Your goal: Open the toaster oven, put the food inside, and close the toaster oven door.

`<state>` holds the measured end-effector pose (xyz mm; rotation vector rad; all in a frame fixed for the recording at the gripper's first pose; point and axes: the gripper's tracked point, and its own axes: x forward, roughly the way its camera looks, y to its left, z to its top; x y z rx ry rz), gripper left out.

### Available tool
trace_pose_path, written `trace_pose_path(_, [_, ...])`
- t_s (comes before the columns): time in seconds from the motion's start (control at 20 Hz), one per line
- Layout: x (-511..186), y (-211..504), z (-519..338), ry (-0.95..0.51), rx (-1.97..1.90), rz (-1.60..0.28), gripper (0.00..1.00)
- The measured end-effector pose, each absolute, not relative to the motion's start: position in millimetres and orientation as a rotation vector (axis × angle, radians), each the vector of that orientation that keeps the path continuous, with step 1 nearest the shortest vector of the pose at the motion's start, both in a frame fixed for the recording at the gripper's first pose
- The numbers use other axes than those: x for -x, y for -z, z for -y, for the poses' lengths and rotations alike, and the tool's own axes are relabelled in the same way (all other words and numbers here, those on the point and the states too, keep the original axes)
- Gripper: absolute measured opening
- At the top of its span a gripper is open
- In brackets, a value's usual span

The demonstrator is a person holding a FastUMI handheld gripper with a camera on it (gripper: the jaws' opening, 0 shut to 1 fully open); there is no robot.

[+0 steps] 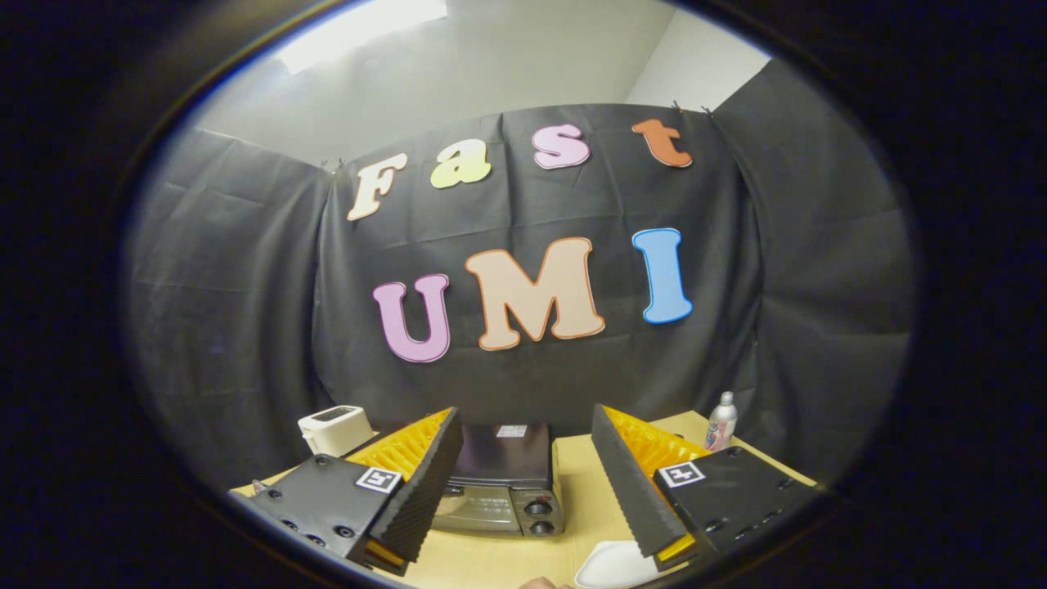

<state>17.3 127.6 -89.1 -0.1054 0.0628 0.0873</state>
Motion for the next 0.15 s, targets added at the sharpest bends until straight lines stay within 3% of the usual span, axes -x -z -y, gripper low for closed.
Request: trace_pose_path(0.15, [-19.9, 88.2, -113.8, -0.078, 0.112, -0.043, 0.98])
